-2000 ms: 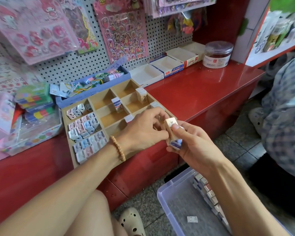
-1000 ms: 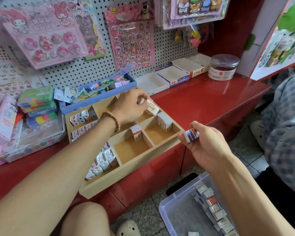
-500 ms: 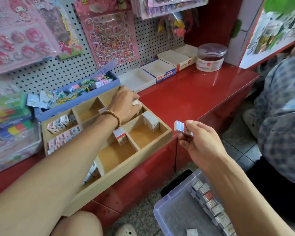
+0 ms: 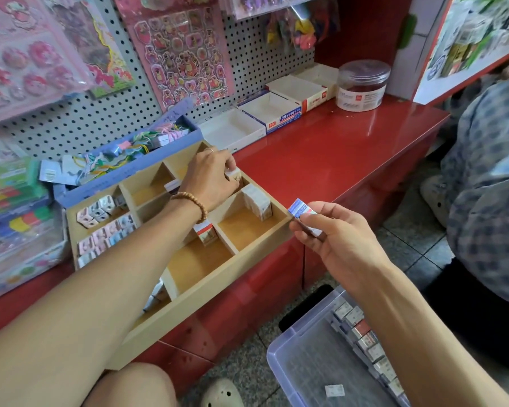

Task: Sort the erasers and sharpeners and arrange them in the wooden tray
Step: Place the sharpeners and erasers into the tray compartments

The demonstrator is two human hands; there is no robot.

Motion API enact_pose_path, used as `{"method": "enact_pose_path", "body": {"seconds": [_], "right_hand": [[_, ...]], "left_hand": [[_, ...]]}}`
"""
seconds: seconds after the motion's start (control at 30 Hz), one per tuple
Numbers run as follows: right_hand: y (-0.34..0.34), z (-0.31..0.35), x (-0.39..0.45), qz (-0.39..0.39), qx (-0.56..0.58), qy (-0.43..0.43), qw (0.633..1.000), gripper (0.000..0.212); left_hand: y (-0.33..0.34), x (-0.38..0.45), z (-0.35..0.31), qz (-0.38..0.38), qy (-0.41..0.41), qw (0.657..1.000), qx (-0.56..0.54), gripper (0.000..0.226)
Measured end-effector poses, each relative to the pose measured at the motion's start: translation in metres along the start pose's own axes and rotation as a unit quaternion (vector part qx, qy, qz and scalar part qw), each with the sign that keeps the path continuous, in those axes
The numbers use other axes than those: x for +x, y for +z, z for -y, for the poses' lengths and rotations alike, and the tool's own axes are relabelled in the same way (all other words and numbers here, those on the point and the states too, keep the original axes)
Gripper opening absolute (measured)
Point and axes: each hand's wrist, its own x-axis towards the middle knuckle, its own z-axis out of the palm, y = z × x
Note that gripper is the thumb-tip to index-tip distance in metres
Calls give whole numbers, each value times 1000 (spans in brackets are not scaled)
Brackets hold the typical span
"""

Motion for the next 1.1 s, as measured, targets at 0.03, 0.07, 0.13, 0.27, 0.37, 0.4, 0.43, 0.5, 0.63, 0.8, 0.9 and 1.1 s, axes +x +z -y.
{"method": "enact_pose_path", "body": {"seconds": [0.03,0.07,0.13,0.27,0.37,0.4,0.43,0.5,0.63,0.8,0.9,1.1], "right_hand": [[2,1,-2,3,-4,-2,1000,13],[4,1,-4,8,-9,-4,1000,12],[8,3,-7,21,-22,-11,999,12],[23,8,-15,46,-42,-37,997,13],[36,8,-20,52,-53,-64,995,12],[40,8,-22,55,-56,-70,994,13],[44,8,-24,60,-60,-75,994,13],[54,7,-28,76,-67,-85,991,15],[72,2,-30,77,-118,-112,984,13],[68,0,-24,54,-271,-128,952,12],[56,4,-22,45,-339,-138,930,7],[51,8,-20,37,-409,-156,898,7]], "left_hand": [[-5,1,0,13,-9,1000,-13,24],[-11,1,0,26,-19,999,-27,25],[-25,1,-2,11,-33,999,-40,24],[-53,-26,-22,70,-71,949,-298,24],[-72,-51,-34,191,-47,897,-396,18],[-77,-57,-35,203,-29,892,-402,18],[-81,-61,-35,207,-15,889,-409,19],[-90,-66,-32,210,3,884,-417,20],[-111,-67,-21,202,26,902,-380,21],[-131,-53,9,147,35,961,-230,16],[-126,-42,32,145,34,984,-103,13],[-91,-30,60,145,17,989,-20,14]]}}
